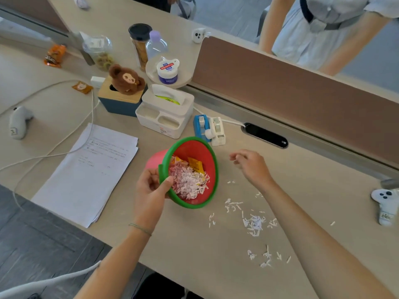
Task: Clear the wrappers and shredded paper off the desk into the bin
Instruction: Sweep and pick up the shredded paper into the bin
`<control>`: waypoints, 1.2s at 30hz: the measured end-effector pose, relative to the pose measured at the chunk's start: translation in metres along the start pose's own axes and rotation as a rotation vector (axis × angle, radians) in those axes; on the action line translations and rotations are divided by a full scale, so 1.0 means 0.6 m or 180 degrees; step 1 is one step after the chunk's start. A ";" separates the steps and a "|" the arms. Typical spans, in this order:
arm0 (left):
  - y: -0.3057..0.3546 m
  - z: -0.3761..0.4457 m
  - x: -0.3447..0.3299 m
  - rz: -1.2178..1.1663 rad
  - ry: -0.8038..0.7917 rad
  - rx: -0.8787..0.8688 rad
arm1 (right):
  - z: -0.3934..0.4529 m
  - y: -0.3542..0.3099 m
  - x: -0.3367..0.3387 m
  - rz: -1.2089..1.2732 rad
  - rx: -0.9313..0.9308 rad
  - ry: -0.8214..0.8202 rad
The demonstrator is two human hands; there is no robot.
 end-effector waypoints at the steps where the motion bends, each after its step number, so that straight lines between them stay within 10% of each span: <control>1: 0.001 0.002 0.000 0.0013 0.0018 0.0017 | 0.000 0.034 -0.013 -0.0569 0.0073 -0.0345; 5: 0.000 0.007 0.000 0.0046 0.0010 0.0040 | -0.027 0.155 -0.072 -0.2004 0.0772 -0.1483; 21: -0.010 -0.009 -0.020 0.0212 -0.0149 -0.0037 | -0.258 0.194 -0.202 -0.2857 0.2220 -0.1312; 36: -0.030 -0.021 -0.030 0.0383 -0.0359 -0.0145 | -0.178 0.291 -0.100 -0.2667 -0.0063 -0.0086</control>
Point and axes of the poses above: each hand's wrist, its own z-axis towards the middle knuckle, its own x-axis out of the back of the hand, y = z × x, the point moved 3 cm from there along z, towards the middle knuckle, and after that the axes turned 5 degrees about y, right-handed, at the moved point
